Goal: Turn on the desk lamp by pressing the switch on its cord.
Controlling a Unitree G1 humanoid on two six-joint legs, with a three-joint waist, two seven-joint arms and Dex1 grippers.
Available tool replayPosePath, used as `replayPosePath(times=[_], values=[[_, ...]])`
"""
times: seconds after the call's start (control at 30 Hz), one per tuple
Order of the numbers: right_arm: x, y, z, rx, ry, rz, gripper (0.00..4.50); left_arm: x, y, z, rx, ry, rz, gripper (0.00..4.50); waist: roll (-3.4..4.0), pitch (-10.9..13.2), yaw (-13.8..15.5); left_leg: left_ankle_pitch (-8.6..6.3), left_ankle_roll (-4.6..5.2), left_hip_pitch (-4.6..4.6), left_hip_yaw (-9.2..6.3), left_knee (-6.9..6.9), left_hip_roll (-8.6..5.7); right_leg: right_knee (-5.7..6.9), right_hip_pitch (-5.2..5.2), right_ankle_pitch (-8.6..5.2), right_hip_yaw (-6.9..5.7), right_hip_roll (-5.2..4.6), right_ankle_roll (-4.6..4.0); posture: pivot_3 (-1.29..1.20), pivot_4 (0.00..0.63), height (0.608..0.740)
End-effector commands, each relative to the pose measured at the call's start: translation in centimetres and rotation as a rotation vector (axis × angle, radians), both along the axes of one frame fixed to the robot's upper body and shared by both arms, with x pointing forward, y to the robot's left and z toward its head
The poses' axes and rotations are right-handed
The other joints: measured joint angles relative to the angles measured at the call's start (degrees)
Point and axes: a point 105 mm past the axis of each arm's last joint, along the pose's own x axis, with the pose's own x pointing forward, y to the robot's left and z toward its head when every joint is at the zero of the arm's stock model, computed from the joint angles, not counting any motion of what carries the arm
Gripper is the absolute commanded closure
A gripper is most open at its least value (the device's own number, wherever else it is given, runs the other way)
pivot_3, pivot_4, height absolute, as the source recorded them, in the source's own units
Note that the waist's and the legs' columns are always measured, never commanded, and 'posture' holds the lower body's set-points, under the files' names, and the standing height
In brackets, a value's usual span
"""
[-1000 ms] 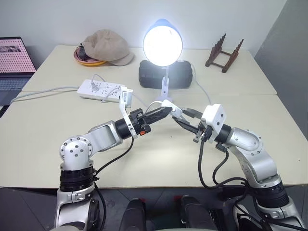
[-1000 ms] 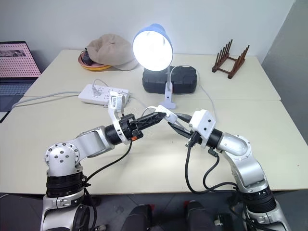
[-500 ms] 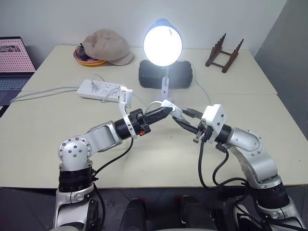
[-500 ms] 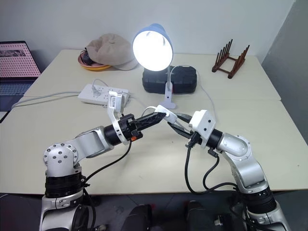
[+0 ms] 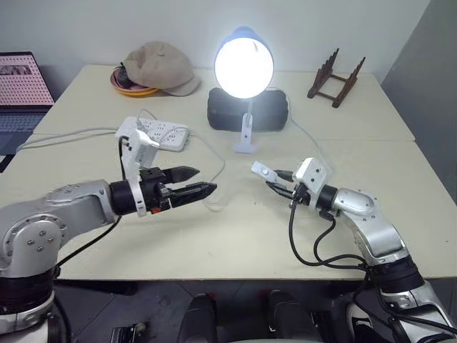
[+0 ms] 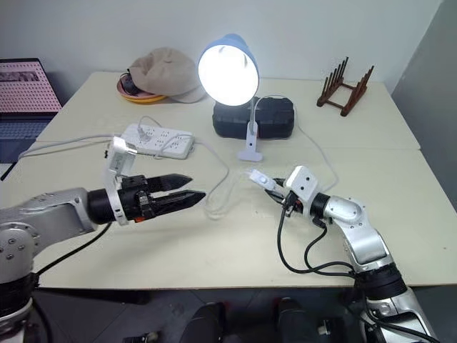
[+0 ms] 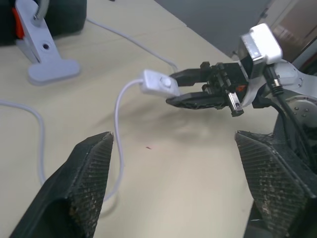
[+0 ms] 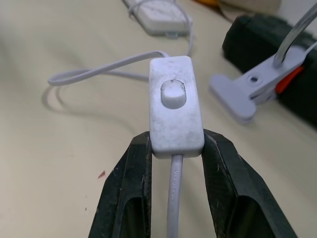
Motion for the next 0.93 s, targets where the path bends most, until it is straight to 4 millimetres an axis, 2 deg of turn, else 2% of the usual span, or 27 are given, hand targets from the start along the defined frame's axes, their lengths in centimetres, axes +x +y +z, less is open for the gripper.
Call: replayPosePath(times=[0.03,0.17,0.23,0.27,0.37,0.53,0.63,0.8,0.93], values=[[0.3,-0.3,-1.5,-0.086,0.077,0.025,3.44,-0.3,-0.1,0.9,0.145,-0.154,-0.070,0.02,0.00,0.00,0.00,0.00,0.00,0.00,0.02,-0.04,0.00,0.00,-0.02,0.00,0.01,0.00,0.00,0.00,0.150,0.740],[0.4,-0.4,-2.4,-0.110,0.128,0.033,3.44,-0.2,0.3,0.6,0.208,-0.177,-0.110,0.02,0.03,0.01,0.07,0.00,0.00,-0.04,0.03,-0.10,0.03,-0.01,-0.09,-0.03,-0.01,0.02,-0.04,0.00,0.150,0.740],[0.4,-0.5,-2.1,-0.099,0.142,0.034,2.73,-0.2,0.7,0.3,0.247,-0.175,-0.131,0.00,0.03,0.01,0.05,0.00,0.00,-0.12,0.03,-0.11,0.04,0.02,-0.17,-0.03,0.00,0.03,-0.03,0.00,0.150,0.740],[0.4,-0.6,-1.8,-0.090,0.145,0.036,2.63,-0.1,0.8,0.3,0.255,-0.173,-0.137,0.00,0.03,0.01,0.05,0.00,0.00,-0.13,0.03,-0.10,0.04,0.04,-0.20,-0.03,0.00,0.03,-0.03,0.00,0.150,0.740],[-0.2,-0.8,-0.8,-0.051,0.151,0.064,1.93,0.2,1.2,0.4,0.268,-0.175,-0.141,0.00,0.04,0.02,0.04,0.00,0.00,-0.14,0.03,-0.10,0.05,0.06,-0.21,-0.03,-0.01,0.05,-0.03,0.00,0.150,0.740],[-2.5,-2.5,2.1,-0.073,0.137,0.150,0.72,1.4,2.6,1.6,0.237,-0.163,-0.104,0.00,0.05,0.04,0.22,0.00,0.00,-0.20,0.02,-0.07,0.04,0.09,-0.23,-0.03,-0.02,0.04,-0.02,0.00,0.150,0.740],[-3.4,-2.9,3.6,-0.033,0.162,0.168,0.06,1.6,3.1,1.9,0.230,-0.153,-0.095,0.00,0.04,0.03,0.14,-0.01,0.00,-0.22,0.02,-0.07,0.05,0.07,-0.24,-0.03,-0.02,0.04,-0.01,0.00,0.150,0.740],[-4.6,-4.3,7.4,0.063,0.193,0.151,0.02,1.9,4.3,2.8,0.247,-0.155,-0.081,0.00,0.04,0.05,-0.29,0.00,0.01,-0.28,0.03,-0.07,0.08,0.32,-0.44,0.00,-0.01,0.08,0.03,0.00,0.150,0.740],[-5.2,-5.4,7.3,0.007,0.233,0.138,0.02,2.0,4.6,2.9,0.251,-0.156,-0.089,0.00,0.04,0.05,-0.21,0.00,0.01,-0.28,0.00,-0.06,0.07,0.36,-0.44,-0.05,-0.03,0.08,-0.05,0.00,0.150,0.740]])
